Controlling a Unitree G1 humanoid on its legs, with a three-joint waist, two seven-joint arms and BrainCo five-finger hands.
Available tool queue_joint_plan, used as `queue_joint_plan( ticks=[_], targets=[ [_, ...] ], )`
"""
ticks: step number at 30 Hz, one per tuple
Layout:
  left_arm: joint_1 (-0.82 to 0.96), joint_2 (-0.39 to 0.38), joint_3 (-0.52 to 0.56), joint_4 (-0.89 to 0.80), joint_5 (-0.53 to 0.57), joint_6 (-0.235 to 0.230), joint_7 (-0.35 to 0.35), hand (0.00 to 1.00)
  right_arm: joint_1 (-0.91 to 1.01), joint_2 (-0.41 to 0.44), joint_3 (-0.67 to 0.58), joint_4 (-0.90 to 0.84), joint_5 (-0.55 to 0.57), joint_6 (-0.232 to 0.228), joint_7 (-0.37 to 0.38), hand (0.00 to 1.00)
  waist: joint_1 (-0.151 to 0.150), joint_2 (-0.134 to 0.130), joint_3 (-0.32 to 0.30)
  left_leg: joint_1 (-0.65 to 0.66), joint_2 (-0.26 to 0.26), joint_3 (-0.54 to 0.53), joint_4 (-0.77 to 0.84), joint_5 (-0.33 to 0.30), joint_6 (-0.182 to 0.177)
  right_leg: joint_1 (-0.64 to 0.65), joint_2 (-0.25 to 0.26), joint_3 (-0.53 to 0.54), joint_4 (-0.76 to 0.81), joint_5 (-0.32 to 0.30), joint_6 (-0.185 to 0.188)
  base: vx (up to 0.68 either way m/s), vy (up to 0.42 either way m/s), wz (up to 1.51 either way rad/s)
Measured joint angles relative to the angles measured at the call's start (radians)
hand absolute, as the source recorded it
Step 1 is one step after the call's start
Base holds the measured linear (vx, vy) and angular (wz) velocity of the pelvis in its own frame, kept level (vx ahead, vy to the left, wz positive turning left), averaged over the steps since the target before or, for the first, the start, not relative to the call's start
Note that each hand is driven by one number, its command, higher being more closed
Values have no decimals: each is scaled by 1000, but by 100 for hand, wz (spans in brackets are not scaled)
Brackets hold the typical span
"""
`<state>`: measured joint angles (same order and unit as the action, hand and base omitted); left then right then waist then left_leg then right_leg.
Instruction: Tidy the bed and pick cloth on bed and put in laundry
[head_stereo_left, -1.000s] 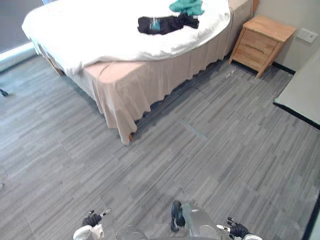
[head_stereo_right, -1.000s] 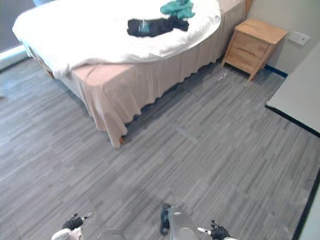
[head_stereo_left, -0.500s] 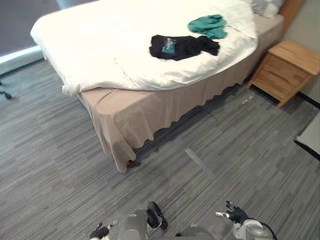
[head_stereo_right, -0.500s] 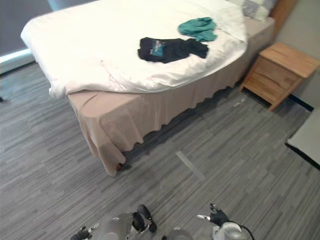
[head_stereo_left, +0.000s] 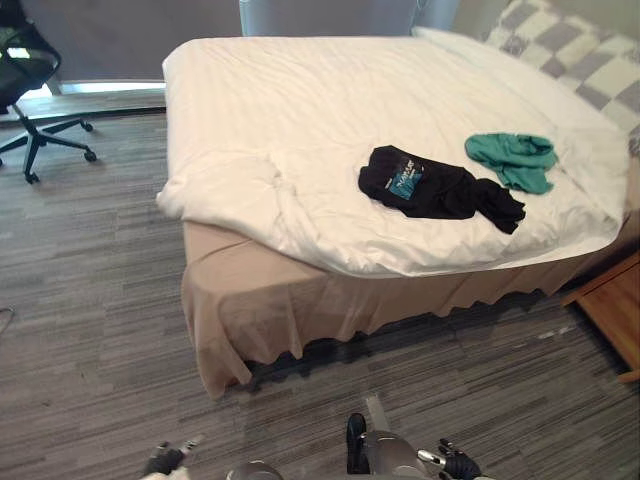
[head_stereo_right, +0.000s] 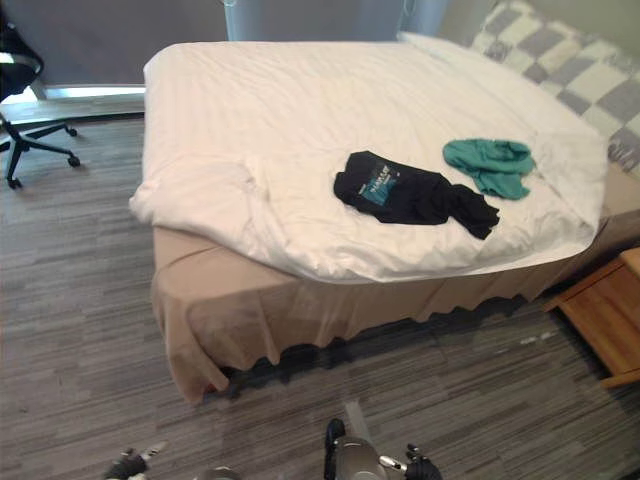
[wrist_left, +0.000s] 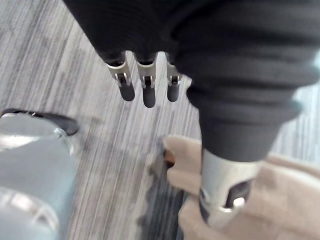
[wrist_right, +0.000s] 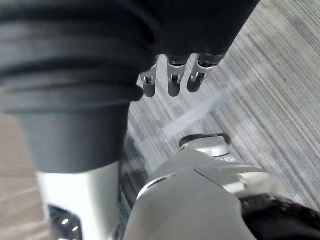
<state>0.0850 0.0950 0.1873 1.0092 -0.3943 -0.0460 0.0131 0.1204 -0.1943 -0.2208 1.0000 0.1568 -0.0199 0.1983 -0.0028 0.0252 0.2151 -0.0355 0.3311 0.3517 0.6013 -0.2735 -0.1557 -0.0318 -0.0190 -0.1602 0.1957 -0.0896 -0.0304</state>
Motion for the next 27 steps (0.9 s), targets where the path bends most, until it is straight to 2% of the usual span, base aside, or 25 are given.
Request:
queue_joint_plan(
  ticks=[1,4,5,6,8,10,11,13,15,17,19,24,27],
  targets=[
    [0,2,-1,0,0,-14,1,0,-2,-2,-15,0,2,-3,0,0,0,-1,0,1,-32,26,-71,5,8,38,-1,-6,-28,0,0,291,-142,3],
    [-4,14,-2,1,2,-37,5,0,-6,-10,-33,-3,4,-1,-1,0,1,5,0,-11,-50,93,-183,67,69,72,4,-26,-51,-9,9,167,-47,-1],
    [-5,18,-2,1,1,-59,16,0,-4,-14,-36,-4,4,1,-2,0,-1,7,-1,-5,-61,107,-256,130,68,88,5,-29,-52,-23,16,180,20,-2],
    [-11,21,-2,1,1,-73,31,0,-1,-13,-41,-2,4,3,-3,0,-1,7,-1,7,-72,105,-290,144,54,100,2,-28,-48,-30,21,281,101,12],
    [-42,66,4,-39,0,-129,78,0,12,6,-45,-1,3,6,-8,0,-9,-20,-5,44,-125,96,-373,170,51,119,-32,-46,-52,-44,43,193,122,36],
    [-70,131,16,-126,1,-173,114,0,24,14,-45,-1,3,6,-16,0,-6,-38,-9,42,-148,89,-392,177,56,119,-47,-53,-63,-44,45,94,102,26],
    [-85,189,31,-213,1,-209,150,0,32,21,-41,-1,1,5,-25,0,-6,-42,-12,44,-161,85,-405,179,59,120,-57,-59,-64,-46,52,97,113,19],
    [-108,256,64,-331,5,-252,200,0,47,30,-39,-1,1,4,-38,0,-5,-44,-13,55,-179,77,-429,187,64,129,-69,-72,-69,-46,61,73,91,22],
    [-133,319,125,-490,45,-296,262,0,70,36,-22,-2,4,4,-60,0,-2,-35,-20,69,-201,72,-479,211,69,139,-77,-84,-90,-33,73,24,40,16],
    [-149,363,173,-589,86,-322,289,0,87,38,-8,-3,4,5,-78,0,2,-28,-28,78,-215,70,-522,235,72,138,-81,-92,-100,-28,73,13,36,11],
    [-162,428,216,-694,110,-339,293,0,104,38,-8,-4,11,6,-99,0,4,-25,-43,92,-223,75,-572,257,73,138,-80,-98,-106,-25,71,-26,10,8],
    [-228,550,255,-822,128,-375,281,0,126,33,-11,-8,10,14,-113,0,12,-31,-77,92,-214,151,-600,246,76,149,-76,-98,-156,-2,70,-18,11,-1],
    [-296,628,235,-840,139,-387,215,0,134,33,-11,-44,-2,25,-116,0,12,-34,-79,104,-213,178,-606,246,76,155,-76,-79,-169,19,72,-2,55,-11]
  ],
)
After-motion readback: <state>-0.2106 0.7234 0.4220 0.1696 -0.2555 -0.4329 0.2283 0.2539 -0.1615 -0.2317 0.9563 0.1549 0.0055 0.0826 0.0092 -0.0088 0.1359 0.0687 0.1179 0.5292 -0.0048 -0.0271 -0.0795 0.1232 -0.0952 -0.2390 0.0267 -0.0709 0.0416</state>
